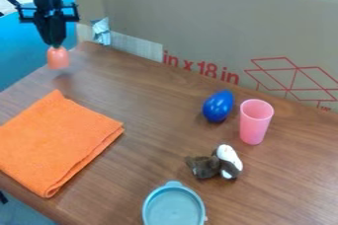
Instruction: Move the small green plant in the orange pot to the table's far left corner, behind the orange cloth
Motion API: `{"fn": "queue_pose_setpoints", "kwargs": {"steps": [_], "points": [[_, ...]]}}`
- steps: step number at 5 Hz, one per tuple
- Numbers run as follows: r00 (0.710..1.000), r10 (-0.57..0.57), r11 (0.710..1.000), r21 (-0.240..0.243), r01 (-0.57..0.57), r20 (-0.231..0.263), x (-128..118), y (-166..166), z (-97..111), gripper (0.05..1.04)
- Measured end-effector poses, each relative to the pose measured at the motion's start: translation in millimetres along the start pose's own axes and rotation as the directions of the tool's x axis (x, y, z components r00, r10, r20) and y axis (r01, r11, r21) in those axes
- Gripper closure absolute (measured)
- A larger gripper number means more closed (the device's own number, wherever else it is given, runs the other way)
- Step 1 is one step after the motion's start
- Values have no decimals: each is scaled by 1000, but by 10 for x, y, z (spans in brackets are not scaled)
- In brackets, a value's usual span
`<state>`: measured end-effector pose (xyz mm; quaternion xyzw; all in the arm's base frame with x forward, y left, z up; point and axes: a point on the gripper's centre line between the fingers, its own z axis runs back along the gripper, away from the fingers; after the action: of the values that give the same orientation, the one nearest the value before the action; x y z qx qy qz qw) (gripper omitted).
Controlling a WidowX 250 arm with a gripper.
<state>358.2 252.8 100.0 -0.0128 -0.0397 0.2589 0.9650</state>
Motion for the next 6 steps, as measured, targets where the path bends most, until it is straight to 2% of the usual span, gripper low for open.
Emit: {"fn": "queue_pose_setpoints", "kwargs": {"steps": [1,2,3,4,5,6], "points": [[999,-37,998,-42,37,-14,-56,-81,-155,865],[999,-49,997,-54,48,-14,-78,-106,-204,865],[999,-40,997,-63,40,-6,-91,-96,-200,806],[999,-33,997,-69,31,-22,-145,-102,-208,520],[999,-40,996,-74,41,23,-180,-131,-65,219],[995,-38,997,-58,44,89,-232,-145,162,68]]}}
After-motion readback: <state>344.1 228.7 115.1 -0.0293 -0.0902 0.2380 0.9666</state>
